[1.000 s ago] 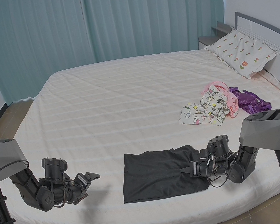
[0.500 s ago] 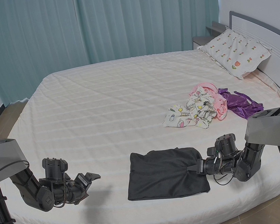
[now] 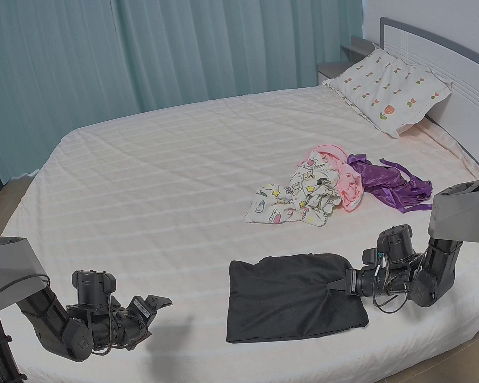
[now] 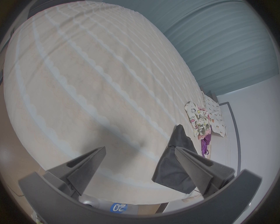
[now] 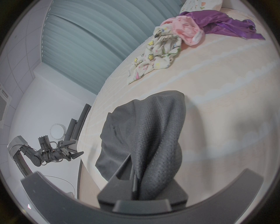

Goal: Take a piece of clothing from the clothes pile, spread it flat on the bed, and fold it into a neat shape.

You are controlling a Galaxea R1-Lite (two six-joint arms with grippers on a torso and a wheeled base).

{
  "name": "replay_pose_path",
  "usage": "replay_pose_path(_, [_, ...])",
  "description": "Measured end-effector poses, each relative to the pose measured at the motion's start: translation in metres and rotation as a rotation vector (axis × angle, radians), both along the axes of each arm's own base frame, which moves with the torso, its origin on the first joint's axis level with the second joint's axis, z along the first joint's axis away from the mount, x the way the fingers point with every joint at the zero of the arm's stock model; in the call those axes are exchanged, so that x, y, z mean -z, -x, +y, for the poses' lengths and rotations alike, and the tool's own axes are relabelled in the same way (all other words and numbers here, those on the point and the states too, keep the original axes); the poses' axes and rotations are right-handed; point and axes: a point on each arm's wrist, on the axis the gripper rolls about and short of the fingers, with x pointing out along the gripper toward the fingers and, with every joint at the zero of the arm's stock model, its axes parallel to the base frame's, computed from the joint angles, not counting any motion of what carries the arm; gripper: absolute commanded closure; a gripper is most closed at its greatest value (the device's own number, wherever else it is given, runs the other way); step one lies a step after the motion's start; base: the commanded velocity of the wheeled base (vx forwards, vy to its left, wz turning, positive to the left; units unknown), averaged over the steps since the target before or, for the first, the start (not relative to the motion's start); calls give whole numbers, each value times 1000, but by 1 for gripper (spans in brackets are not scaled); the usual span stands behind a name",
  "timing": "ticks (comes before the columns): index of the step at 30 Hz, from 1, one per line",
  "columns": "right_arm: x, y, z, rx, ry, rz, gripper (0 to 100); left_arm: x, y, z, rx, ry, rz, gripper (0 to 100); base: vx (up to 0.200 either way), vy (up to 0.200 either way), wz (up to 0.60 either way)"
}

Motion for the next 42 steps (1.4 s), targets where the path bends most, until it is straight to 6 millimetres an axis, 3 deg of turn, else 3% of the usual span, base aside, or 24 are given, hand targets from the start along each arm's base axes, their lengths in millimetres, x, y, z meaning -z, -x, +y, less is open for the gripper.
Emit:
replay_pose_path(16, [1,4,-5,9,7,11,100,0,0,0,0,0,1,0,0,-200,0])
replay_pose_path(24, [2,4,-3,3,16,7,100,0,0,0,1,0,0,0,0,0,0])
replay_pose_path(25, [2,5,-3,2,17,7,0,0,0,0,0,0,0,0,0,0,0])
replay_pose_path(34, [-2,3,-3,11,8,-11,0,0,0,0,-1,0,0,0,0,0,0])
replay_pose_path(42, [-17,-1,-25,97,-26,-12,0,0,0,0,-1,-1,-1,0,0,0,0])
